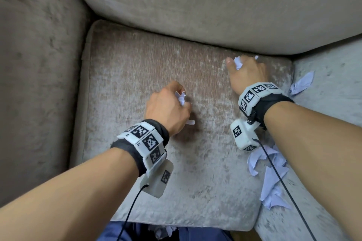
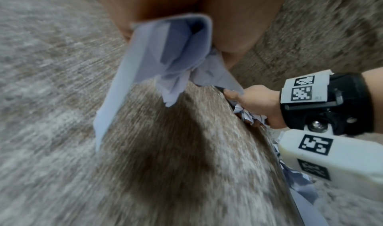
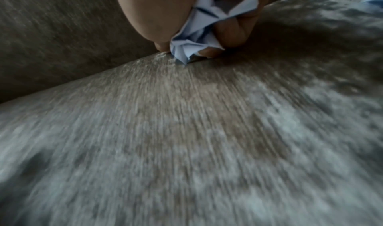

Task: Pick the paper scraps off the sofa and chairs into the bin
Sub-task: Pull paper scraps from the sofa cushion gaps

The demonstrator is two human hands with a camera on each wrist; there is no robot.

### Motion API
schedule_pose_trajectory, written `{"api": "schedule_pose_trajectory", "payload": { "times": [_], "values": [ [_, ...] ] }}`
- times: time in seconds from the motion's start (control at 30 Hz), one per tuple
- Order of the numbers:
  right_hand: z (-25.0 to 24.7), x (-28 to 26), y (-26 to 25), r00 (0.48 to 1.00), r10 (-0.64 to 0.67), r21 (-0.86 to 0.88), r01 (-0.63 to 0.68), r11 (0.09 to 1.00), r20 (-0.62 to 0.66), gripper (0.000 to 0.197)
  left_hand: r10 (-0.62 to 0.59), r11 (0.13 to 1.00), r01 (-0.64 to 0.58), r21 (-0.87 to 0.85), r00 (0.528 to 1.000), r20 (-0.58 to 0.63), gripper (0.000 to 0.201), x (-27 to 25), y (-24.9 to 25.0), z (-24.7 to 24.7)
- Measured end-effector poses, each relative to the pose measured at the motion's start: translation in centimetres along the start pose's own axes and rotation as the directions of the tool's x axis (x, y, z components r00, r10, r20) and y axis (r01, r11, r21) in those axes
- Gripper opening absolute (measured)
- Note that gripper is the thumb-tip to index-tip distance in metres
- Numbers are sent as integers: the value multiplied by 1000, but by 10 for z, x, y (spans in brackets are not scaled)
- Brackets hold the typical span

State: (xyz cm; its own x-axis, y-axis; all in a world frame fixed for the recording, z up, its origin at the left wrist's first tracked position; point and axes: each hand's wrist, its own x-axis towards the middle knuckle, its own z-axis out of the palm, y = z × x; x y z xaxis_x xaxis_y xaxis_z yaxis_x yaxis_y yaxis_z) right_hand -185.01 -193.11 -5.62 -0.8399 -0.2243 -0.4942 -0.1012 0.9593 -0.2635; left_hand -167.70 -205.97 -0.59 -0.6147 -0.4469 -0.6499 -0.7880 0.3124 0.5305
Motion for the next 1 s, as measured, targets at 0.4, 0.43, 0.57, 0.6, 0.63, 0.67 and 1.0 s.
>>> {"api": "schedule_pose_trajectory", "payload": {
  "times": [0.4, 0.43, 0.57, 0.6, 0.63, 0.67, 1.0],
  "values": [
    [-37, -80, 41, 994, -109, 176, 105, 979, 13, 40, 75, 996, -79, 49, 993, 88, 6, -30, 39, 43],
    [-47, -82, 47, 994, -112, 181, 112, 977, -12, 40, 83, 994, -89, 58, 992, 91, 6, -34, 46, 50],
    [-76, -95, 73, 995, -24, 175, 41, 984, -98, 42, 137, 987, -146, 63, 983, 124, 9, -51, 70, 82],
    [-81, -101, 79, 994, -6, 174, 25, 984, -108, 43, 144, 985, -156, 68, 979, 147, 9, -55, 74, 89],
    [-84, -107, 85, 993, 8, 176, 13, 984, -122, 43, 148, 984, -162, 74, 974, 173, 10, -59, 77, 96],
    [-86, -114, 91, 991, 15, 184, 11, 983, -136, 42, 148, 982, -167, 85, 969, 197, 11, -63, 79, 104],
    [-87, -169, 151, 990, 66, 225, -36, 974, -127, 19, 164, 945, -229, 234, 949, 269, 17, -100, 80, 175]
  ]
}}
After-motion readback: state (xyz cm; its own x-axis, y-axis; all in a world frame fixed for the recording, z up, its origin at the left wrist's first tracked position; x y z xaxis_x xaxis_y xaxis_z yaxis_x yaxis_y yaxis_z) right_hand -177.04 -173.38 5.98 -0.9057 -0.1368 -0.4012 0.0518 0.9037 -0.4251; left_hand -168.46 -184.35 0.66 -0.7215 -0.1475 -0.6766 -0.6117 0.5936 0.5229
